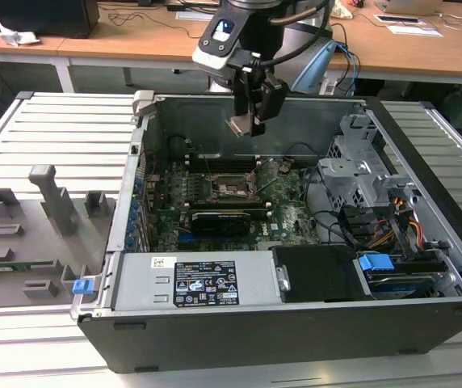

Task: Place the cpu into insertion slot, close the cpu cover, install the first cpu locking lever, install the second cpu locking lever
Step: 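Place the cpu into insertion slot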

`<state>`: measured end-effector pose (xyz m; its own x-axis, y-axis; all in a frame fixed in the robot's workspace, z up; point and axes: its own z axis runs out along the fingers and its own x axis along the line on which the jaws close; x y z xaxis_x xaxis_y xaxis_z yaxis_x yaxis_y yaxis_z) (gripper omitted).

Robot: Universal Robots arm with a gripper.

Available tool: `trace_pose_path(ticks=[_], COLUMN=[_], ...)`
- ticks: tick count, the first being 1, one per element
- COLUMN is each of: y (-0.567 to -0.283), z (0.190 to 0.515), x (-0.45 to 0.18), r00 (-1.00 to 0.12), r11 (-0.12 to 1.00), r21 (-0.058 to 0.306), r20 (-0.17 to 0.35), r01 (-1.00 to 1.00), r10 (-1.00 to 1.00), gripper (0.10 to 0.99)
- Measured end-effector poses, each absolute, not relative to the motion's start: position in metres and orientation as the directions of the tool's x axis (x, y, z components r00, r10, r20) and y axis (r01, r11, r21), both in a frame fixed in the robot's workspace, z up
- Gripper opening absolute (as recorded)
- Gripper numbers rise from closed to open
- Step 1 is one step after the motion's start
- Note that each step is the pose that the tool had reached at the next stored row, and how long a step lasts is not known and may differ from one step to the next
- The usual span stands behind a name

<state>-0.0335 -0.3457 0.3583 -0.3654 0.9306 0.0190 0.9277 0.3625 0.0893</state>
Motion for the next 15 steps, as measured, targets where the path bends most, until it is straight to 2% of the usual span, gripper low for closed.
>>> trace_pose_path(ticks=[4,15], y=[-0.3457,-0.3457], z=[0.3562,0.3526], x=[-0.0335,-0.0335], r00=[-0.296,-0.244], r11=[0.294,0.241], r21=[0.089,0.089], r20=[0.019,0.019], r01=[0.952,0.966], r10=[0.955,0.970], gripper=[0.537,0.537])
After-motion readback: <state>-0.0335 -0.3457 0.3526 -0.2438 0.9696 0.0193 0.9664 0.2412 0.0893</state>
